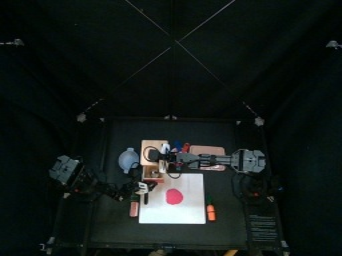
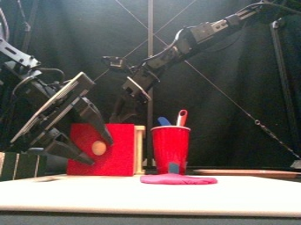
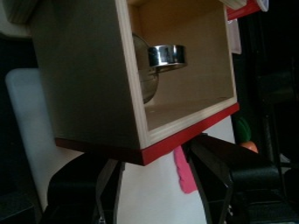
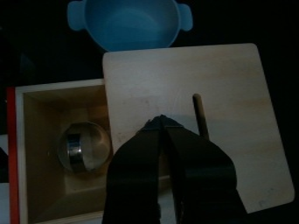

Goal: Get the cutter from the drawer then cut the dough then place the extra dough in the bowl
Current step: Place the cutter on the board

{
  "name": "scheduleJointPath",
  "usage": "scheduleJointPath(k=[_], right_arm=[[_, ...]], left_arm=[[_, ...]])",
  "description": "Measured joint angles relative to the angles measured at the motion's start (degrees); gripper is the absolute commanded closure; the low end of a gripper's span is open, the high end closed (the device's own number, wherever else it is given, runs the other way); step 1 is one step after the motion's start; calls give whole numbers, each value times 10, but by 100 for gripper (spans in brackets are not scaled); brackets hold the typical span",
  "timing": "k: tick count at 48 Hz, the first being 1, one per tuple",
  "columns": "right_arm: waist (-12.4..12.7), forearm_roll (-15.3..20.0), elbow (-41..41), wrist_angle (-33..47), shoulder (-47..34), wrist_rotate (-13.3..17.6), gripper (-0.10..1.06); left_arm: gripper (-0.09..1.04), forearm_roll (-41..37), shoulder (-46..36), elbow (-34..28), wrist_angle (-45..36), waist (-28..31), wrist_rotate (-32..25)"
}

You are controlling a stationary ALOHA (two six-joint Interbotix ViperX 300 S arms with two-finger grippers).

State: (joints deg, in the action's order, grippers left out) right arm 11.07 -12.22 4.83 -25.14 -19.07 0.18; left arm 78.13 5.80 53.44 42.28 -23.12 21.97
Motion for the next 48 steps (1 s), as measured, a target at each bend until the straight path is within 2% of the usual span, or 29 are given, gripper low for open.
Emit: scheduleJointPath(k=[10, 28, 35, 48], right_arm=[[0, 1, 0, 0, 0, 0, 95], [0, 0, -1, 0, 0, -1, 95], [-1, 1, -8, -8, -1, 0, 95], [-18, -1, -46, -63, -6, 4, 94]], left_arm=[[11, -1, -15, 2, -5, -14, -1], [13, -15, -72, 43, -8, -58, -7], [16, -74, -98, 56, 7, -66, -33], [34, -285, -161, 92, 81, -63, -164]])
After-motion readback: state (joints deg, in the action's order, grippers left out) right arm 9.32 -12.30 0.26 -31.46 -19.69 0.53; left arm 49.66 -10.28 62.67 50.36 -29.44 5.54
